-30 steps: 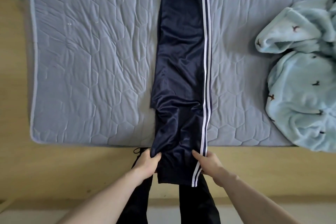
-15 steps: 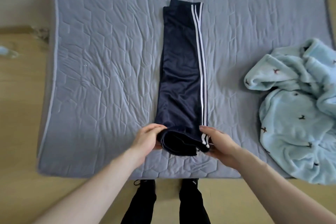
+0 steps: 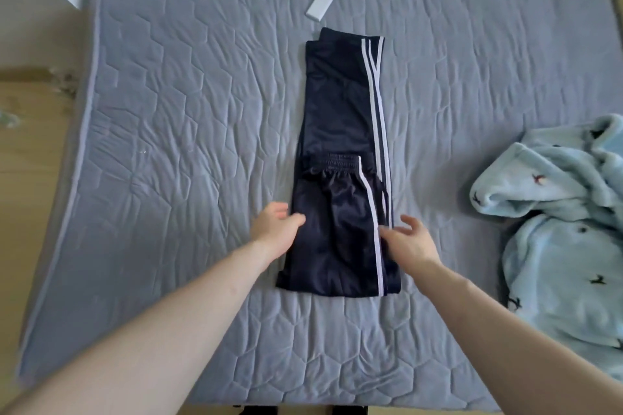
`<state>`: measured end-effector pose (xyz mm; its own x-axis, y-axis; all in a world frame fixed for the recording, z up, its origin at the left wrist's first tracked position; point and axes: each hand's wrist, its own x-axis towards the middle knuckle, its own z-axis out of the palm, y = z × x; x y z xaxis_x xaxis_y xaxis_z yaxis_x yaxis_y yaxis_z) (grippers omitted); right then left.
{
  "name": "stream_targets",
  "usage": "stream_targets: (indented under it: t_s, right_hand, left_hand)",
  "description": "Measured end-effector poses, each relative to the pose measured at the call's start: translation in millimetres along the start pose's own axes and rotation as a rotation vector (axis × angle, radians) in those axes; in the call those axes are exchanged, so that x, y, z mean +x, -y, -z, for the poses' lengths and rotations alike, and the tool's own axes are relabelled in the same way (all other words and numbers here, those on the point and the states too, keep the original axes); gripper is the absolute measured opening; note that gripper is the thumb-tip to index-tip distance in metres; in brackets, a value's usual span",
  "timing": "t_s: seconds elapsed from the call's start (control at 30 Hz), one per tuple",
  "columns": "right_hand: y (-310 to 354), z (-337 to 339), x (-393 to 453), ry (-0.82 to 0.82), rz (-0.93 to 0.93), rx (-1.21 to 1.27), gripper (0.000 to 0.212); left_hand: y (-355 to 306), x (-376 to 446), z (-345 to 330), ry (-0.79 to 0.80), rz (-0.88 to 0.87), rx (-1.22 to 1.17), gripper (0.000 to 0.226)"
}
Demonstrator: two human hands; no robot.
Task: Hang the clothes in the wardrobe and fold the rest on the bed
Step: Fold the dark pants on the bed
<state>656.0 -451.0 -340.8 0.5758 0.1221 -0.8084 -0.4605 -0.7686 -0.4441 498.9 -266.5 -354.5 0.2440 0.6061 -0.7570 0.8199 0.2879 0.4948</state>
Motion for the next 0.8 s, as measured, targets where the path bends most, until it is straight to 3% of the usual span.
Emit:
stream_targets:
  t_s: [0.07,0.17,0.23,0.3,0.4,0.53,0.63,0.7,0.8]
  right_hand:
    - [-24,-3,11,-0.030,-0.005,-0.182,0.086]
    - [-50,-10,27,0.001,-0.063,-0.194,0.103]
    - [-61,-16,31,0.039,-0.112,-0.162,0.101]
    - [-71,-22,33,0.041,-0.124,-0.163,0.078]
    - [-82,-26,26,0.060,-0.096,-0.167,0.031]
    - [-100,-17,-6,0.044,-0.136,-0.112,0.016]
    - [-119,-4,-42,0.112,-0.221,-0.124,0.015]
    - [-130,6,-68,0.196,-0.294,-0.148,0.016]
    - [-143,23,-109,0.417,-0.414,-0.289,0.024]
  left_hand:
    - [22,5,-7,0.022,0.058,0.090,0.073]
    - [50,10,-18,0.113,0.182,0.119,0.098]
    - [62,12,-27,0.166,0.250,0.101,0.104]
    - [70,12,-36,0.157,0.259,0.078,0.089]
    - [79,4,-44,0.122,0.204,0.036,0.046]
    - [97,-26,-37,0.151,0.227,0.091,0.018]
    - [113,-61,-17,0.252,0.293,0.218,0.022]
    - [122,-86,-2,0.378,0.343,0.342,0.041]
    - [128,-125,17,0.539,0.382,0.553,0.054]
